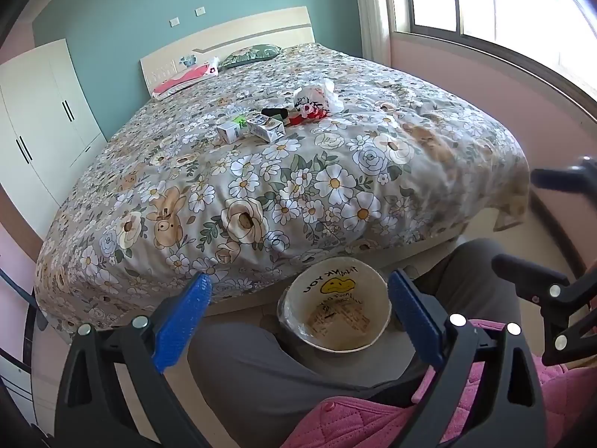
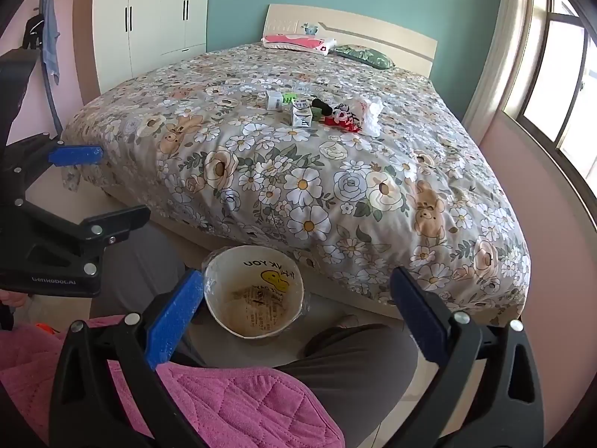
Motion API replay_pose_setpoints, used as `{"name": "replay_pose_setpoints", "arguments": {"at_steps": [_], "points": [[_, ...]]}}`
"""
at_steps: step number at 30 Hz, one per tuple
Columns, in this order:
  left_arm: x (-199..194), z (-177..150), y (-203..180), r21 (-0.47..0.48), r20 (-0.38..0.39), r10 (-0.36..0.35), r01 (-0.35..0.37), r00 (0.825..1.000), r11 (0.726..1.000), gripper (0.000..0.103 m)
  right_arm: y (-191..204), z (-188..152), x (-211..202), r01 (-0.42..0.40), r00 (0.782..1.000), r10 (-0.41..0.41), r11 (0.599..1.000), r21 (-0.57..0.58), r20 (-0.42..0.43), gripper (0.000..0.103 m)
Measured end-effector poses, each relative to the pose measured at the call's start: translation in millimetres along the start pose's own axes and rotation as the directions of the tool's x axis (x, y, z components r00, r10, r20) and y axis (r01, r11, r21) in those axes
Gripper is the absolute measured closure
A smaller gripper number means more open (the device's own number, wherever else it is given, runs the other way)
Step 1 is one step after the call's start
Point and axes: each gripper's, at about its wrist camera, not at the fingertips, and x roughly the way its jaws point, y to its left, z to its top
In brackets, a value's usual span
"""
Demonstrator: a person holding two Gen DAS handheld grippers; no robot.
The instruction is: Collect trash
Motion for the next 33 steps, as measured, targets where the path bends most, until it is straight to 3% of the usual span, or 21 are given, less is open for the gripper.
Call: {"name": "replay_pose_setpoints", "arguments": {"at_steps": [33], "points": [[-4.3, 2.7, -6.0, 0.01, 0.003, 0.006, -0.006, 1.0, 1.0, 0.006, -2.7, 0.2, -0.9, -0.004, 1.0, 0.004, 1.0, 0.011, 0.002, 0.005]]}}
